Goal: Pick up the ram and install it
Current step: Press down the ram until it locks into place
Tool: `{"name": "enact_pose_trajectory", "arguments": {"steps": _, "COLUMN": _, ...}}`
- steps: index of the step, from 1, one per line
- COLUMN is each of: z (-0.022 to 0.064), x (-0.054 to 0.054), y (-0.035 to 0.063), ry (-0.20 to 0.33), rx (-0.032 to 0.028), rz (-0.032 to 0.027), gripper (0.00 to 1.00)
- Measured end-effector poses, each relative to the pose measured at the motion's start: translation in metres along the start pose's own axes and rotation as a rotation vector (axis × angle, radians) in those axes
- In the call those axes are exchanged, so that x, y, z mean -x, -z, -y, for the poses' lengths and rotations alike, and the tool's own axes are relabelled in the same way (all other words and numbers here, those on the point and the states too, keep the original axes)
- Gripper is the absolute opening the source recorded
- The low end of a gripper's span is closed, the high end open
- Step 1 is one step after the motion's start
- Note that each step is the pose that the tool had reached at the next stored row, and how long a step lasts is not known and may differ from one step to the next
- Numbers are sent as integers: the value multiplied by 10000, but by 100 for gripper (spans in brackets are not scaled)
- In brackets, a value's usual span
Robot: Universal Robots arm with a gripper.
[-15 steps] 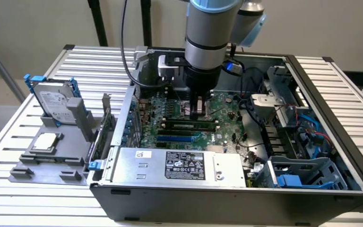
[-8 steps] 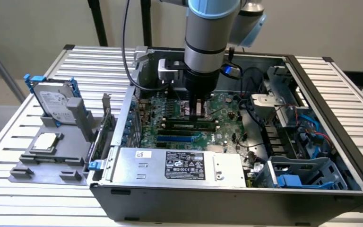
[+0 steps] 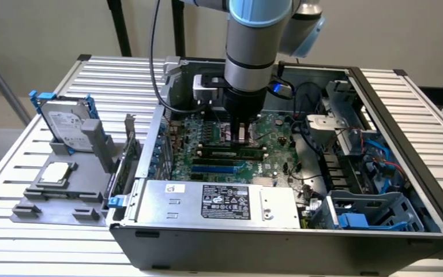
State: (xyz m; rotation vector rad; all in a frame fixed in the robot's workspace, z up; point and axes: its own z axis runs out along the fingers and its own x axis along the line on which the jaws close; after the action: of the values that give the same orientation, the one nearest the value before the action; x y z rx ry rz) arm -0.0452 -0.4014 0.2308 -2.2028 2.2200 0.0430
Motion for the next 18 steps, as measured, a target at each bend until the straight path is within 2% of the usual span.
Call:
{"name": "enact_pose_trajectory", "arguments": {"steps": 5, "z": 0, "x": 6, "y": -48, "ry": -1, "rx": 6, "rz": -46, "gripper": 11}}
{"name": "enact_pose_trajectory", "arguments": {"steps": 10, "z": 0, "x": 11, "y": -39, "ry": -1, "rx": 3, "rz": -33, "gripper": 11}}
{"name": "enact_pose_trajectory", "arguments": {"steps": 11, "z": 1, "x": 14, "y": -19, "ry": -2, "rx": -3, "rz": -16, "gripper": 11}}
{"name": "enact_pose_trajectory", "arguments": {"steps": 13, "z": -2, "x": 13, "y": 72, "ry": -2, "rx": 12, "rz": -43, "gripper": 11}}
{"name": "enact_pose_trajectory", "arguments": {"steps": 15, "z": -2, "x": 16, "y": 148, "ry": -1, "rx": 20, "rz": -41, "gripper": 11}}
{"name": "enact_pose_trajectory", "arguments": {"steps": 18, "z": -3, "x": 17, "y": 208, "ry": -3, "rx": 29, "rz": -44, "gripper": 11}}
